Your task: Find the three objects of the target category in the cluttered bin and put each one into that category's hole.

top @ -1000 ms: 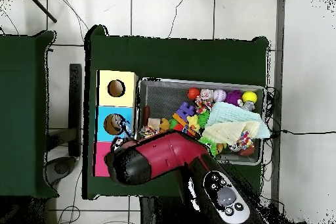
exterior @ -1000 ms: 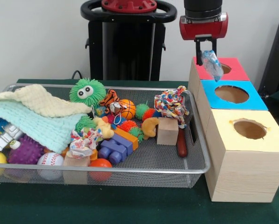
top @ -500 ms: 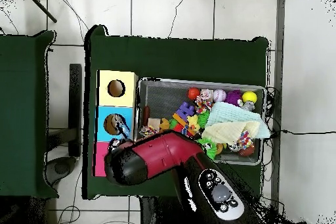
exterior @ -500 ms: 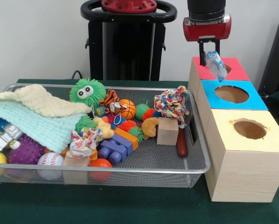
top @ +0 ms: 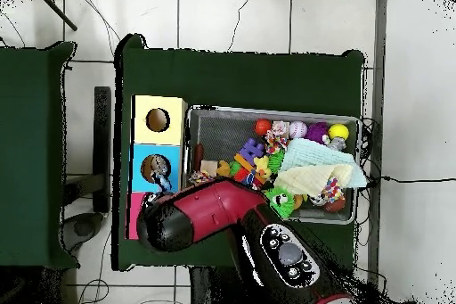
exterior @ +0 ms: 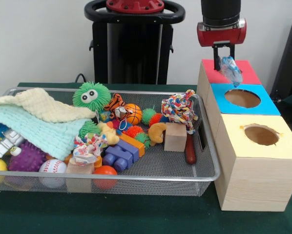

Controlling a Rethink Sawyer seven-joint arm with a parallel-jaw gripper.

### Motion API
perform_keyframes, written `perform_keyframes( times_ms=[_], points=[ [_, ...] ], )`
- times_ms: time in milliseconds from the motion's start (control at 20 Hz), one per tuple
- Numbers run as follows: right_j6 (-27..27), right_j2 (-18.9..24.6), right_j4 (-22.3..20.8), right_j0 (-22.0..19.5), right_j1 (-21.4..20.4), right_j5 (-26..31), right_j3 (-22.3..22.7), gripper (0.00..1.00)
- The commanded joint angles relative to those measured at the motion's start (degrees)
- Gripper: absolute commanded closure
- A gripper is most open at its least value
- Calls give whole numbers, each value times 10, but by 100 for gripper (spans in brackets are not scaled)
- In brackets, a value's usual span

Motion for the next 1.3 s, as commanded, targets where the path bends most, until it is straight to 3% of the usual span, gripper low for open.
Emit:
perform_keyframes(
  times_ms=[50,500,1000,1300],
  points=[
    [-20,-3,-20,13,22,5,-27,100],
    [-25,0,-15,14,27,5,-29,100],
    [-5,-40,-48,48,19,-19,-63,100],
    [-7,-35,-52,50,23,-30,-65,100]
  ],
)
